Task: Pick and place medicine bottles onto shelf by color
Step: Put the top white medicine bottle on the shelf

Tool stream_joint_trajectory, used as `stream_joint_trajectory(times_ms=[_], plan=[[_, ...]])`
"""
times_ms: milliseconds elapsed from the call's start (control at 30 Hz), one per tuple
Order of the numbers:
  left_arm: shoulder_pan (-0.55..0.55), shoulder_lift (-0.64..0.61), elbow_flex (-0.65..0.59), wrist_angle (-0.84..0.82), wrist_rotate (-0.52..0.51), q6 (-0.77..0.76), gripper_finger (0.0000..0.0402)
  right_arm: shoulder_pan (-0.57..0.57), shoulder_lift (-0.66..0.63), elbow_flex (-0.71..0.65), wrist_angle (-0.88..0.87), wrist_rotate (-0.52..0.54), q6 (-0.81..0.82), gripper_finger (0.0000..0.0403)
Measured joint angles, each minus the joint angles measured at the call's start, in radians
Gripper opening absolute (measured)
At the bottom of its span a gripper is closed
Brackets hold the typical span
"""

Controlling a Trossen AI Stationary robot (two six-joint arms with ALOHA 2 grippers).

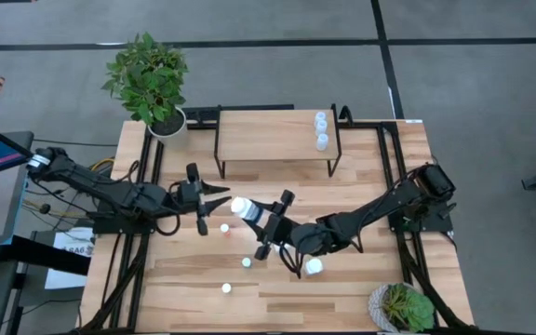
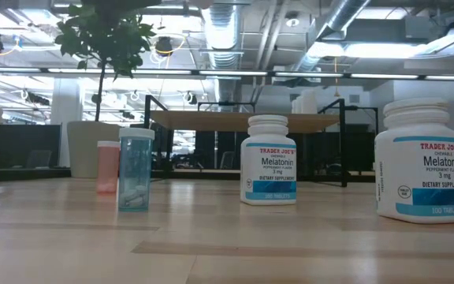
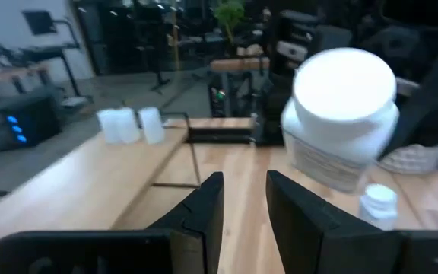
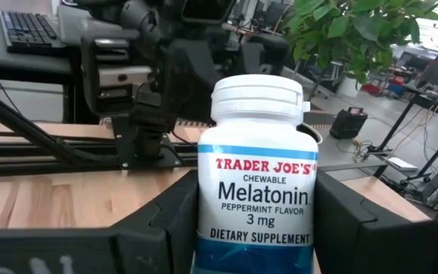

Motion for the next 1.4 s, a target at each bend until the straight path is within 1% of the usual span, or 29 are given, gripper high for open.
stream_joint_trajectory(times_ms=[100,200,300,600,733,933,1167,1333,1400], plan=[[-0.001,0.020,0.001,0.056,-0.007,0.032,0.0089,0.000,0.000,0.000,-0.001,0.000,0.003,0.0202],[-0.001,0.046,0.001,0.090,0.019,0.045,0.0089,0.000,0.000,0.000,0.000,-0.002,0.003,0.0199],[-0.001,0.072,0.021,0.094,0.038,0.045,0.0089,0.000,0.000,0.000,0.000,-0.003,0.004,0.0200],[-0.001,0.144,0.106,0.085,0.035,0.075,0.0089,0.003,-0.001,0.000,0.002,-0.003,0.014,0.0199],[-0.001,0.164,0.148,0.037,0.016,0.053,0.0089,-0.002,-0.002,0.000,-0.003,-0.005,0.034,0.0203],[0.000,0.199,0.199,0.022,-0.013,0.041,0.0089,-0.012,0.000,-0.002,-0.023,-0.020,0.056,0.0201],[-0.001,0.219,0.219,0.015,-0.029,0.019,0.0089,-0.013,0.001,-0.002,-0.025,-0.019,0.056,0.0206],[-0.004,0.219,0.221,-0.044,-0.102,0.010,0.0089,-0.002,0.002,-0.003,-0.022,-0.011,0.051,0.0202],[0.000,0.219,0.221,-0.078,-0.099,0.010,0.0089,-0.001,0.002,-0.003,-0.016,-0.008,0.051,0.0203]])
